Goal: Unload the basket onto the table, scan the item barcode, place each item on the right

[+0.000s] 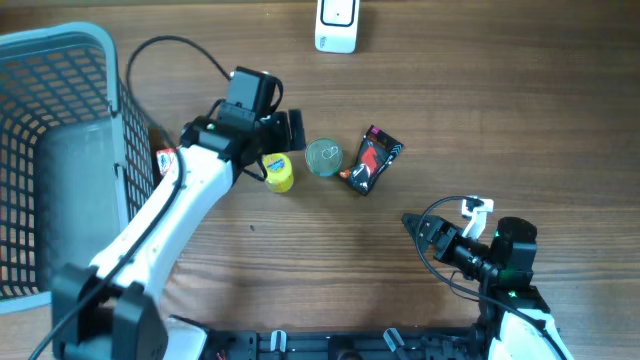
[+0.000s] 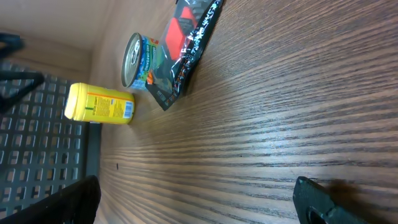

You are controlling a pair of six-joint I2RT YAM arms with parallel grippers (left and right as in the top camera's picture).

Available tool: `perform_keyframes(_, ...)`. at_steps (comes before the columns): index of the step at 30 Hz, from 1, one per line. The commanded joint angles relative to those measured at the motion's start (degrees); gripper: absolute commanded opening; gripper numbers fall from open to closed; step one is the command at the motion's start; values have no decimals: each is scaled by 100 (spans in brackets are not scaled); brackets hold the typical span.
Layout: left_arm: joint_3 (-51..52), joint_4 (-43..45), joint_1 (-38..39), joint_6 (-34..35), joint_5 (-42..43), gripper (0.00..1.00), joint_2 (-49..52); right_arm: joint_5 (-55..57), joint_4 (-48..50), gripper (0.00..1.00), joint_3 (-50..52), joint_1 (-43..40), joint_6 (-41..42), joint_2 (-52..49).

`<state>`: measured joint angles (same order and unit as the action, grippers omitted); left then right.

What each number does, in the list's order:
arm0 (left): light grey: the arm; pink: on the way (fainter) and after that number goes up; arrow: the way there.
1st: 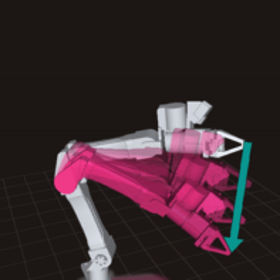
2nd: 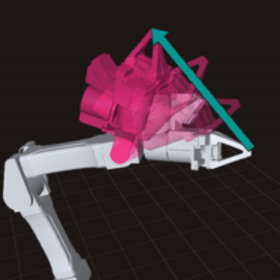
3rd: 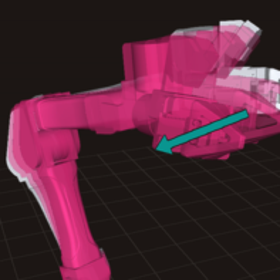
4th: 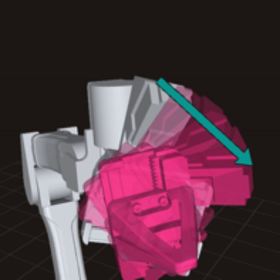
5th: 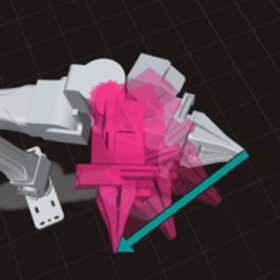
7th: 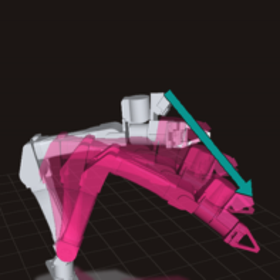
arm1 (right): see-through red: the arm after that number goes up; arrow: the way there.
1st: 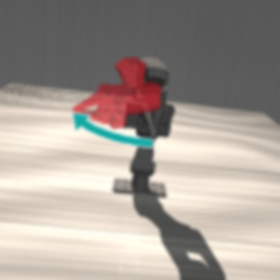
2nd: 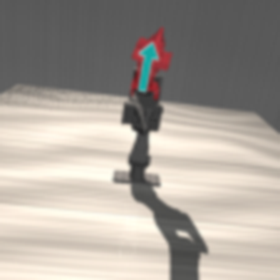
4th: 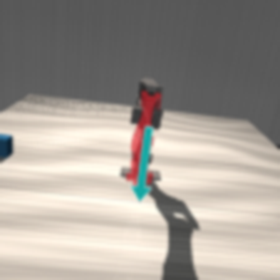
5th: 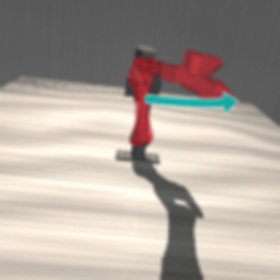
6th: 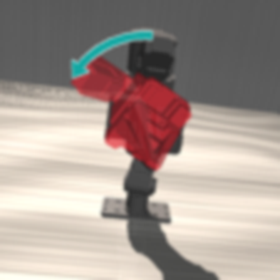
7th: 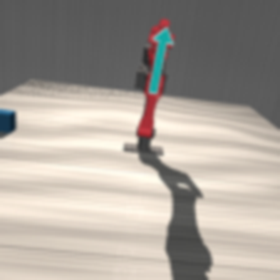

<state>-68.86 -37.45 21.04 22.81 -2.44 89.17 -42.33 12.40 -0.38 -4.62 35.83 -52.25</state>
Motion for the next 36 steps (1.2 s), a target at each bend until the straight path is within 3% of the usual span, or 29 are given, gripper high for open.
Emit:
perform_keyframes(1,-17,17,-15,1012,-439,100,-459,7,2,100,-2,-26,-131,-31)
perform_keyframes(5,-17,22,24,1394,-813,100,-903,-452,48,100,-4,-26,-297,-31)
perform_keyframes(13,-17,-24,387,1399,-1985,100,-1867,-1495,629,100,-4,-26,-409,-31)
perform_keyframes(16,-17,-94,570,1917,-2889,100,-2297,-1978,743,100,-114,-26,-369,-31)
perform_keyframes(23,-17,-542,697,2955,-4083,100,-3259,-2981,822,100,-605,107,-393,-31)
perform_keyframes(28,-17,-841,697,3163,-4415,100,-3641,-3040,817,100,-1110,435,-350,-31)
perform_keyframes(36,-17,-1281,693,3163,-4889,100,-3790,-1971,262,100,-2393,776,-721,-402)
